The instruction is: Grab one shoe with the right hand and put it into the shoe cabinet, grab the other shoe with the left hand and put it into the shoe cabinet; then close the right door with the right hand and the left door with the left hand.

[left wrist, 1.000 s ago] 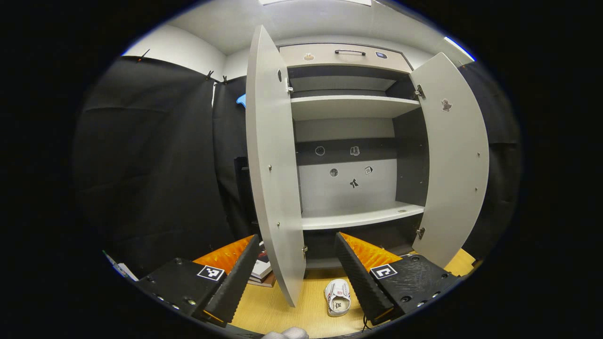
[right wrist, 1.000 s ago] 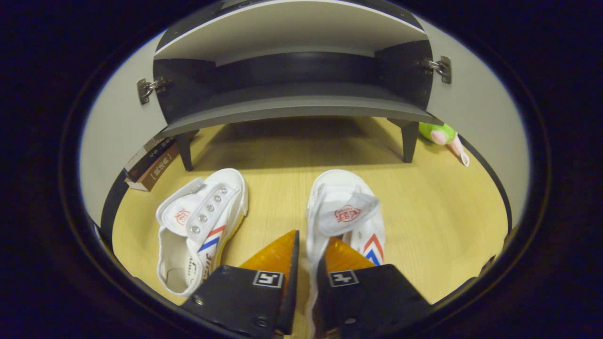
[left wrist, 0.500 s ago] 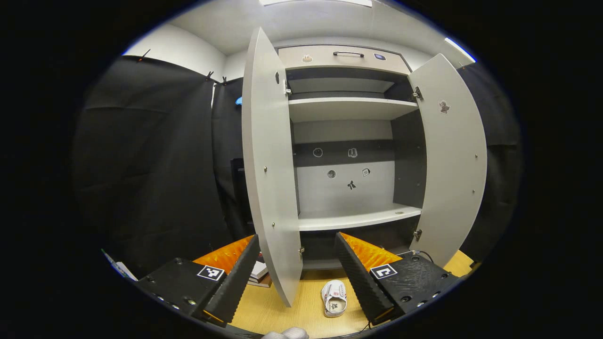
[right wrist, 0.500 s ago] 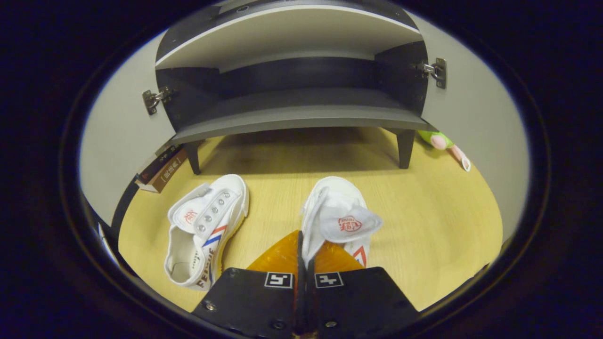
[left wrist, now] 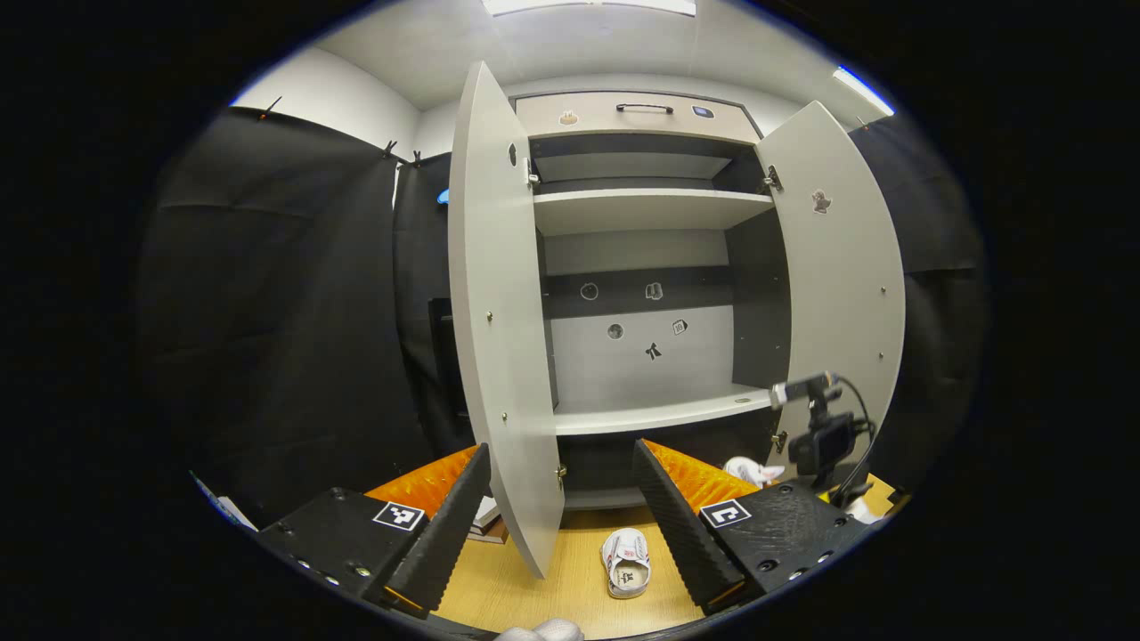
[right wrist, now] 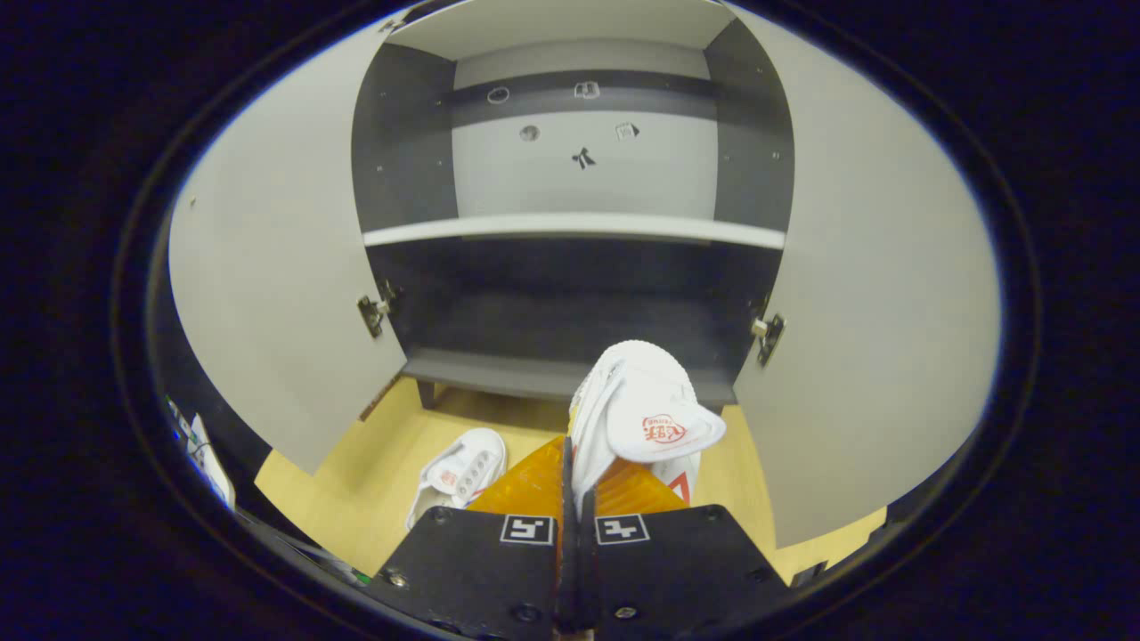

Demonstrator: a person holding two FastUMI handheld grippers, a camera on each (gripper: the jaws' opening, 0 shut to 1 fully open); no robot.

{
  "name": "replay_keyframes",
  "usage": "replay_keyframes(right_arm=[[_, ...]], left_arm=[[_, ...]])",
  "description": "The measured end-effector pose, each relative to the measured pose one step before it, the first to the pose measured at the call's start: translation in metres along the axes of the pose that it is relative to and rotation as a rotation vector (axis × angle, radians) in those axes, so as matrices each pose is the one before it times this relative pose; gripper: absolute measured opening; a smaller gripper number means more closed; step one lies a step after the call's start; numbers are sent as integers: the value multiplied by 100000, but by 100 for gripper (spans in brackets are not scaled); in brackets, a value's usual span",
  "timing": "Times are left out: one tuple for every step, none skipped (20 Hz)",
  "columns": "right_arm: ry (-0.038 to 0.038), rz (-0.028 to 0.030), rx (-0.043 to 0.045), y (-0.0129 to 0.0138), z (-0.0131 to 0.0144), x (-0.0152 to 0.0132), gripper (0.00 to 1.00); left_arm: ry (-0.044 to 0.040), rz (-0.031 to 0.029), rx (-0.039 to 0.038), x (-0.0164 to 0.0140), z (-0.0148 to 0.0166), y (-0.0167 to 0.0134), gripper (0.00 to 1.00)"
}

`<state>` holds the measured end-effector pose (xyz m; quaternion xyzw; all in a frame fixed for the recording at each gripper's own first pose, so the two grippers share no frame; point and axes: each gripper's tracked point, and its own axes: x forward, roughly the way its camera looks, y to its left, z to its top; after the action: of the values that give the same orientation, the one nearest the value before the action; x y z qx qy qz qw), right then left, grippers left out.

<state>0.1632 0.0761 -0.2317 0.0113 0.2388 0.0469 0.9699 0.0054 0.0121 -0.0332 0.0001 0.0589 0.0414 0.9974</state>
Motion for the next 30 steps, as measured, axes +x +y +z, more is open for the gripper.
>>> replay_keyframes(right_arm=[[-2986,290,-158,-65,2466,-783,4],[-3464,-224,-1451,-123,2258,-510,4],[-3469,-323,-2364,-142,2600,-271,4],[-3738,-282,-2306,-127,2345,-1,4],[-2831,-597,-1555,-179,2291,381,4],[-2190,-353,-918,39,1834,698,4],[-1593,225,-34,35,1727,871,4],[-1563,433,1277,-173,1565,1000,4],[-859,182,7,-35,1460,1367,4],[-9,-424,-1352,-425,668,1419,4],[-412,-723,-644,-292,979,1639,4],[-197,-514,-856,11,928,1886,4],[658,-229,-1038,73,671,1730,4],[1212,151,-1157,12,253,1669,4],[1527,1,-983,172,213,1761,4],[2078,-126,-1830,53,-268,1498,4],[3072,-179,-1772,73,-325,1513,4],[2874,215,-1669,269,-393,1365,4],[2912,213,-675,209,-410,1169,4],[3872,644,-569,346,-670,1171,4],[4275,880,-948,331,-692,996,4],[4522,303,-1197,216,-602,922,4],[4766,1148,-554,316,-591,707,4],[4359,1801,1394,390,-548,572,4],[3171,2862,2920,724,-281,178,4],[714,-2239,-25,-303,212,-53,5],[692,-1034,-1326,-268,161,209,5],[639,-392,-171,127,-173,-261,4],[-521,-278,694,-134,25,-125,6],[-2164,581,1730,16,313,-569,8]], left_arm=[[-62,-670,35,25,-153,-262,96],[303,-29,136,-122,-202,-27,96],[214,-99,-242,42,-123,-108,96],[200,330,-281,-50,-109,-136,96],[23,65,-291,85,-16,-183,96],[70,-167,-544,-51,-42,-194,96],[391,-298,-846,90,-86,-227,96],[75,366,-592,33,-32,-153,96],[211,799,-250,123,-13,31,96],[376,913,-281,10,-70,55,96],[593,357,-293,55,-50,-124,96],[622,157,-89,-60,-27,-123,96],[142,620,438,48,172,37,96],[-28,799,686,-73,37,37,96],[-261,659,320,0,175,28,96],[-238,409,-40,69,235,-8,96],[-238,471,-231,-16,200,-18,96],[-439,277,-264,-1,256,-116,96],[-235,183,-105,36,206,-149,96],[-151,112,53,-48,44,-43,96],[101,197,92,111,20,16,96],[138,324,-108,24,37,23,96],[111,102,-406,34,-63,30,96],[-43,36,-509,-61,-8,12,96],[124,-85,-230,55,29,106,96],[76,283,198,-86,14,113,96],[-28,445,256,19,58,217,96],[10,187,-201,-53,-4,119,96],[-241,160,-481,18,112,109,96],[-13,-52,-166,-59,6,189,96]])
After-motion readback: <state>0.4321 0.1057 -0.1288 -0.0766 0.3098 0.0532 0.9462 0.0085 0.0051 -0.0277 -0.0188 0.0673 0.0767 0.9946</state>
